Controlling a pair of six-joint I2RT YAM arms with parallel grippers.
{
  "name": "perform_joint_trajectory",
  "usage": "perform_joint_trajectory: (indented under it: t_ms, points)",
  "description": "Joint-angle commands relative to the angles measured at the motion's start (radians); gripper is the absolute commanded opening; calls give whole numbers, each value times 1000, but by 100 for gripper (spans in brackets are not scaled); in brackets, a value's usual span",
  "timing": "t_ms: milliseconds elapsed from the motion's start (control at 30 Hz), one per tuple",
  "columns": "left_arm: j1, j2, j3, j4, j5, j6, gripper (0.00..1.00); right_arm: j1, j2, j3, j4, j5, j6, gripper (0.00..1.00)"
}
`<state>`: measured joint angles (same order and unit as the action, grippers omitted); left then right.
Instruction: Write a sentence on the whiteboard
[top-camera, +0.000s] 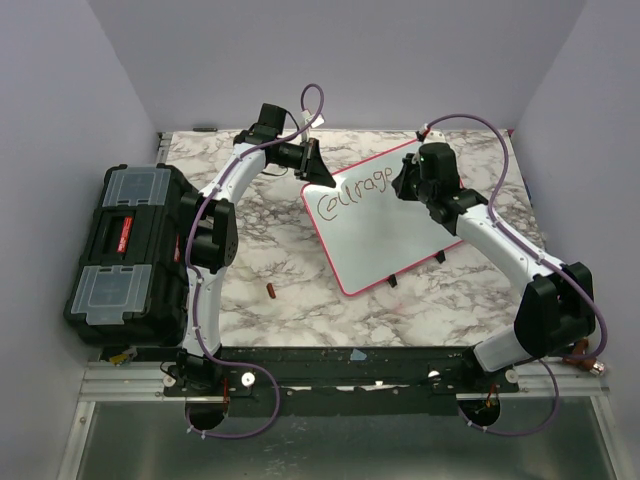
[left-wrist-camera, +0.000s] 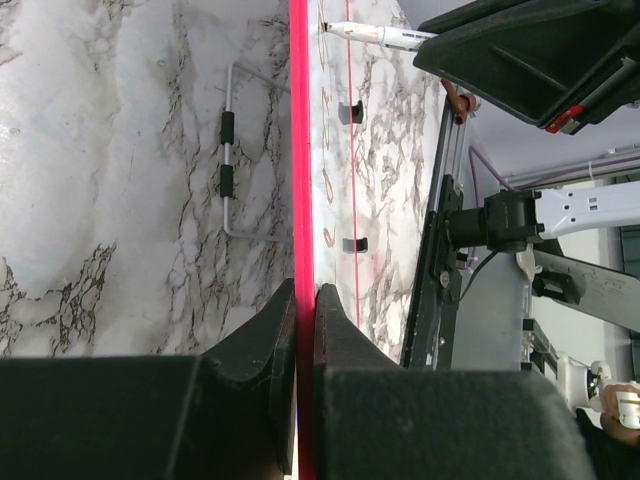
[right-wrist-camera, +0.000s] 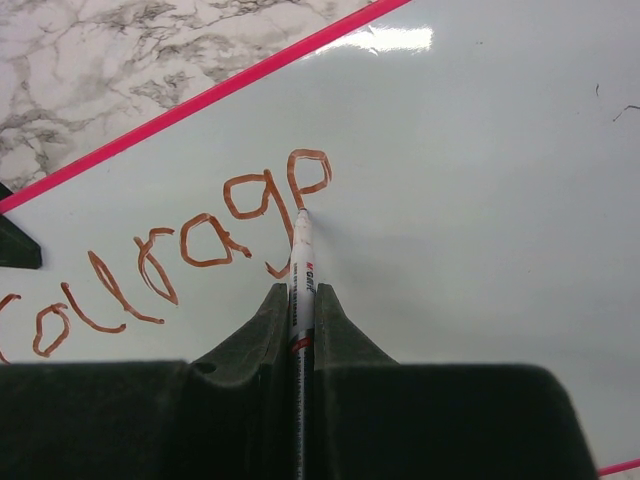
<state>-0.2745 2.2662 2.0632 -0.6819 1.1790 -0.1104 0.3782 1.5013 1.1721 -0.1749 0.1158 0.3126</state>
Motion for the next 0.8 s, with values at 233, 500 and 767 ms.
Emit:
perform_joint_trajectory:
  t_ms: [233,500,767]
  points:
    - [-5,-32,-21,71,11,116,0,-1,8,-7,-104,97,-36,1]
    - [-4,-31,-23,79,15,116,0,-1,27,65,-152,219,-58,1]
    - [-5,-34,-27,81,14,115,0,-2,-137,80,-18,301,-81,1]
